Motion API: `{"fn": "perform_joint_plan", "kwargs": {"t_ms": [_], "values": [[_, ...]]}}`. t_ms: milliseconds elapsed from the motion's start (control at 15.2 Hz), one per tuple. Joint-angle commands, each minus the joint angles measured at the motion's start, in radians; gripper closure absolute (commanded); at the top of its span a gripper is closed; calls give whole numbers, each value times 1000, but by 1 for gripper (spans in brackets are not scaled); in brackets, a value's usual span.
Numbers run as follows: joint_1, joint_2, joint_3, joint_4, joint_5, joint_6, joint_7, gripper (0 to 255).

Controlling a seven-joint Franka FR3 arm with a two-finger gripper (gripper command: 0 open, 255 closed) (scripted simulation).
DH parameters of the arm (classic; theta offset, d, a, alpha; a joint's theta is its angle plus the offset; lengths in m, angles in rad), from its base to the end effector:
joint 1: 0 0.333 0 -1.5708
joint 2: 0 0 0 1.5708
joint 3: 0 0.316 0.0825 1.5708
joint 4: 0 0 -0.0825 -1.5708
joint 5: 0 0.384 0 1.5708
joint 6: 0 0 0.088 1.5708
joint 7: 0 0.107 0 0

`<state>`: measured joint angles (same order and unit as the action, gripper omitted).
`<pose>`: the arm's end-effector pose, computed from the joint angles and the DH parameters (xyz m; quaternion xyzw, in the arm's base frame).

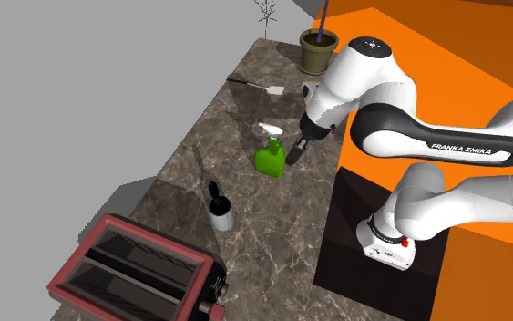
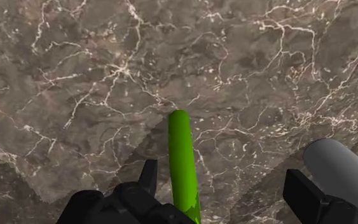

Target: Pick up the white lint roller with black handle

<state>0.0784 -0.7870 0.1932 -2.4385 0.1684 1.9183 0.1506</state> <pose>0.3217 0.1174 0.5797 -0.9913 -0.0228 -0.1240 0.0378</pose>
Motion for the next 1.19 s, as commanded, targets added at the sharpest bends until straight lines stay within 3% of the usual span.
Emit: {"fn": "perform_joint_plan", "kwargs": {"t_ms": [0, 594, 858, 1122], "values": [[11, 33, 41, -7, 27, 75, 39, 0], [19, 216, 228, 45, 78, 363, 209, 0], [-7, 319, 324, 103, 53, 479, 300, 0], [-56, 426, 428, 176, -14, 577, 409, 0]]}}
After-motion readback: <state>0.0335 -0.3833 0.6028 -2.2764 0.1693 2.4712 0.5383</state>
